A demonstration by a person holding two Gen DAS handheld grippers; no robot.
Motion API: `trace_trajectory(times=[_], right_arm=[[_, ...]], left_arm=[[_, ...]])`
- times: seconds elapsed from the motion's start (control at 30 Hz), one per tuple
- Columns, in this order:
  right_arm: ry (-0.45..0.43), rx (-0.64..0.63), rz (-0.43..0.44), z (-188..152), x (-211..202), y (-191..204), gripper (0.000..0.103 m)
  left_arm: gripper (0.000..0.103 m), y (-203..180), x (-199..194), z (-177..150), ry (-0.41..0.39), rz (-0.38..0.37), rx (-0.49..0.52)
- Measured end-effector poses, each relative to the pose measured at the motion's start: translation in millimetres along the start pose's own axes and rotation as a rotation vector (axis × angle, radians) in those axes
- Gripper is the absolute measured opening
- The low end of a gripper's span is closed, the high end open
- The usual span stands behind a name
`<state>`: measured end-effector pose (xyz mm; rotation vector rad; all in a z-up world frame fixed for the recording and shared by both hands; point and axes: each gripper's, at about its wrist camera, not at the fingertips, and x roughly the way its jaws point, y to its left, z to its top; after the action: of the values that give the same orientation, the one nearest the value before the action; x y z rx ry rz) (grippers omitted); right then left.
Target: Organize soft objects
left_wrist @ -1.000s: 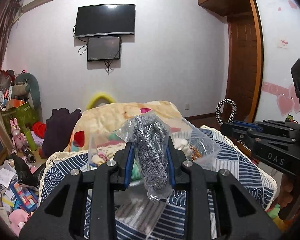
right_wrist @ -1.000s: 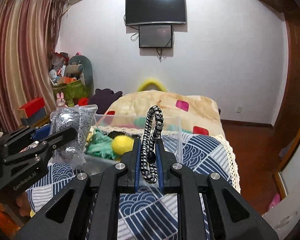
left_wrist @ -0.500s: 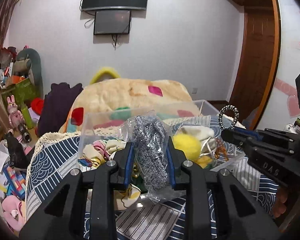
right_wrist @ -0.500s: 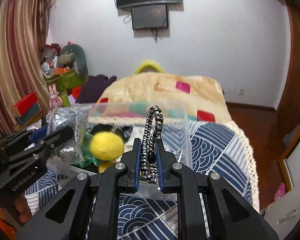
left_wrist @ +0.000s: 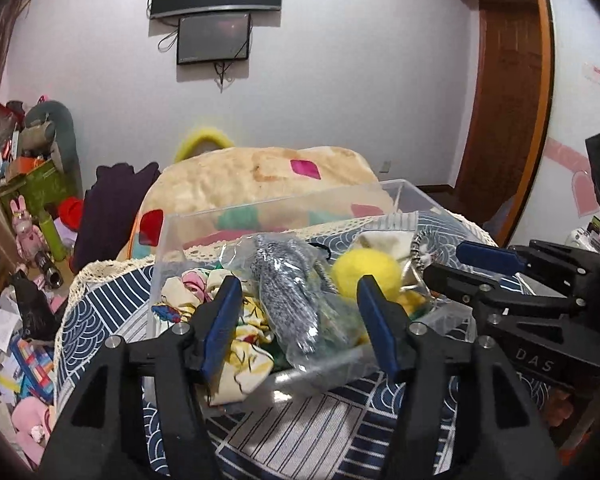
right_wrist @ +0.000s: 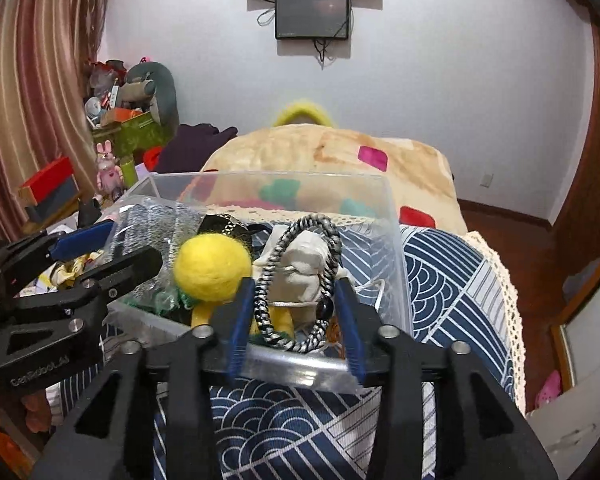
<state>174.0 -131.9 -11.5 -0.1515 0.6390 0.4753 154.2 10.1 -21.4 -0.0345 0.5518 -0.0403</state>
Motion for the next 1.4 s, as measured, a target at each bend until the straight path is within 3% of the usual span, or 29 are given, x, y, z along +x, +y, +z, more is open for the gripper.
trace_trajectory(times=[0.27, 0.7, 1.03, 1.4], right_arm=[[-0.042, -0.01, -0.018, 0.4, -25.3, -3.3, 0.04], [-0.231, 0.0, 0.049, 0.8, -98.8, 3.7, 0.04], [-0.336, 0.005, 0.047, -15.1, -120.8, 14.6, 0.069], [-0.373, -0.015, 0.029, -26.7, -119.7, 25.7, 0.081]], left_arm=[[0.069, -1.1, -38.6, -0.8, -0.048, -0.041, -0.007], [0.075, -0.8, -112.1, -8.8, -0.168, -0.066, -0.026], [0.087, -11.0, -149.0, -23.7, -0.265, -0.072, -0.032], [0.1, -7.9, -158.9, -32.1, -0.3, -0.063, -0.059]])
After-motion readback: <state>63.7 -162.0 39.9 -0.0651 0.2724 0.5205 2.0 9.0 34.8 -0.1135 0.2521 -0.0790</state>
